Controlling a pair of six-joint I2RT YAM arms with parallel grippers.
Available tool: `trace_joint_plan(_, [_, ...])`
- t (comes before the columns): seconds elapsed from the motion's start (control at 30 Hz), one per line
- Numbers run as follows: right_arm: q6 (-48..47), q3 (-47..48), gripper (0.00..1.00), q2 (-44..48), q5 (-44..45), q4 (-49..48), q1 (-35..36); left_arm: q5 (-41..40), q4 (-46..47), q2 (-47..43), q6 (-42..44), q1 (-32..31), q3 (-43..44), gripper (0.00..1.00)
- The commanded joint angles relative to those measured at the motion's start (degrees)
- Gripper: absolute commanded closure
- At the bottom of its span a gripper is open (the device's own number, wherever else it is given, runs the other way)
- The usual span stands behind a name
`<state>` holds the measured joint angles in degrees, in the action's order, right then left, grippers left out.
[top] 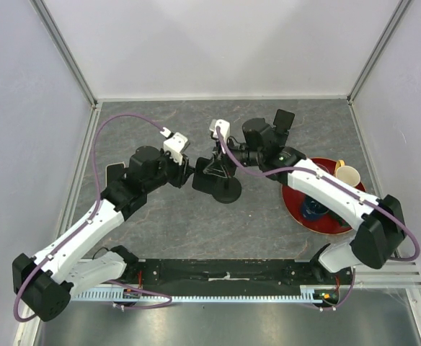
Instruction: Place the phone on the phone stand
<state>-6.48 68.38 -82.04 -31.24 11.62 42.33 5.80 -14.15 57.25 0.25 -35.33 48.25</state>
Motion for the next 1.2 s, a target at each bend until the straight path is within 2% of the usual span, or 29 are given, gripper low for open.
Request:
trace_joint_plan(0.0, [-0.1, 9.4, 1.00, -2.3, -16.2, -4.7, -0.9, 4.6, 2.5, -1.7, -3.1, 2.2, -0.1, 0.60])
trace_joint_plan(0.1, [4.6, 9.1, 1.00, 0.5, -18.2, -6.6, -0.9, 8.2, 3.3, -1.8, -3.6, 3.2, -0.4, 0.54])
trace_joint_plan(0.13, [5.8, 9.1, 1.00, 1.7, -17.5, -6.6, -0.9, 9.4, 3.6, -1.6, -3.5, 3.3, -0.5, 0.45])
trace_joint_plan(0.23, [10.7, 8.0, 1.00, 9.0, -10.4, -3.9, -0.9, 15.9, 3.9, 1.3, -3.0, 3.3, 0.3, 0.40])
trace_joint_plan(0.33, [15.1, 5.1, 1.00, 17.6, 1.3, -0.2, -0.9, 17.3, 3.9, 5.2, -1.9, 2.6, 1.5, 0.40])
trace_joint_plan(0.5, [15.3, 1.8, 1.00, 28.4, 17.4, 10.1, -1.0, 13.4, 3.2, 9.0, 2.1, 1.4, 5.0, 0.41])
trace_joint_plan(0.6, [14.3, 0.5, 1.00, 31.7, 21.0, 14.4, -1.0, 12.3, 2.6, 11.6, 8.3, 1.1, 6.8, 0.46])
trace_joint_plan(0.77, [14.4, -0.1, 1.00, 33.7, 19.5, 16.0, -1.0, 17.7, 10.5, 14.9, 9.2, 1.1, 4.6, 0.50])
trace_joint_plan(0.9, [14.2, -1.0, 1.00, 35.3, 18.5, 16.1, -1.0, 15.0, 10.6, 17.3, 11.4, 1.1, 6.6, 0.59])
trace_joint_plan(1.17, [12.5, -1.1, 1.00, 35.5, 16.9, 16.7, -0.9, 16.8, 15.5, 18.0, 12.5, 1.1, 4.5, 0.65])
